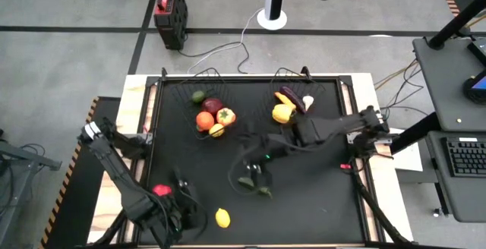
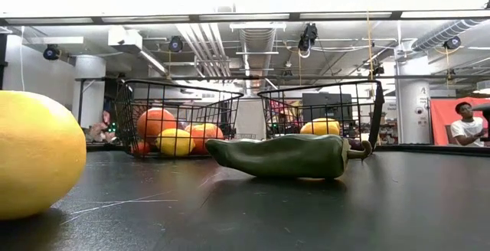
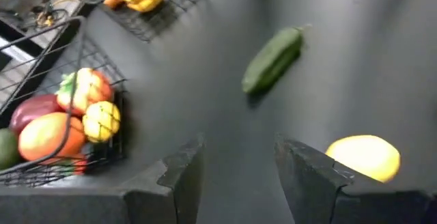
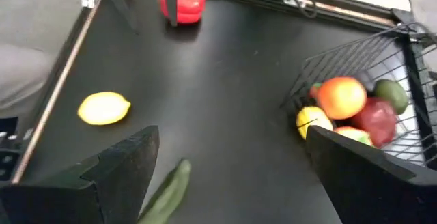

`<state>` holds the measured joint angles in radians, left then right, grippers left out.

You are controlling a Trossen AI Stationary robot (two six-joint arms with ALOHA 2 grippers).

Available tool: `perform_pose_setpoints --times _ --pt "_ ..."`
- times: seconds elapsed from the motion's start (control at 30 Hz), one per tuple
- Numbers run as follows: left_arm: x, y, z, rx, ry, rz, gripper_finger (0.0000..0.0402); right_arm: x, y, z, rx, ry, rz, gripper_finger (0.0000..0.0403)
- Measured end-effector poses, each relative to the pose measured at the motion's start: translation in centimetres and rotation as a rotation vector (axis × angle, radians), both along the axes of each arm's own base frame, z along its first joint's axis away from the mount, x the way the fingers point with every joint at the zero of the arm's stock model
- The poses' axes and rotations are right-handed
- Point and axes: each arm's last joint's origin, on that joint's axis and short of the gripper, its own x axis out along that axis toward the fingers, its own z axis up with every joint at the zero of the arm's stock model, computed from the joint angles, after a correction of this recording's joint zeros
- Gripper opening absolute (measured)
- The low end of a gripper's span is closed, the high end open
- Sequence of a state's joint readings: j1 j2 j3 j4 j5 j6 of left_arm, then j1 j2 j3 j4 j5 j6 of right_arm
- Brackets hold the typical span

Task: Sort produce into baskets
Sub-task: Put green chili pepper into the right black wire basket

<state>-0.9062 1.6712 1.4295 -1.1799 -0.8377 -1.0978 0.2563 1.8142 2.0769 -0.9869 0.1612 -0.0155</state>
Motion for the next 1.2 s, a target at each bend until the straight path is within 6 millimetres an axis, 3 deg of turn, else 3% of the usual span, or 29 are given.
perform_pose_setpoints --times 0.2,0.4,0.63,0.9,1.2 --pt "2.0 -2.7 -0.7 0.056 0.069 -0.086 0.0158 -3.6 1.9 -1.8 0.006 -0.024 -0.047 0.0361" --pt "4.1 -5.3 -0.7 0.118 0.122 -0.284 0.0155 -7.7 2.1 -3.5 0.033 -0.094 -0.135 0.0361" --pt "5.8 -6.0 0.7 0.138 0.096 -0.36 0.0155 -11.1 2.1 -6.2 0.129 -0.149 -0.167 0.0361" --pt "5.8 -5.4 0.7 0.22 0.096 -0.333 0.0155 -11.6 2.0 -11.1 0.149 -0.019 -0.242 0.0361" --pt "5.0 -4.2 1.5 0.315 0.117 -0.309 0.0155 -8.6 4.4 -15.1 0.141 -0.008 -0.234 0.0341"
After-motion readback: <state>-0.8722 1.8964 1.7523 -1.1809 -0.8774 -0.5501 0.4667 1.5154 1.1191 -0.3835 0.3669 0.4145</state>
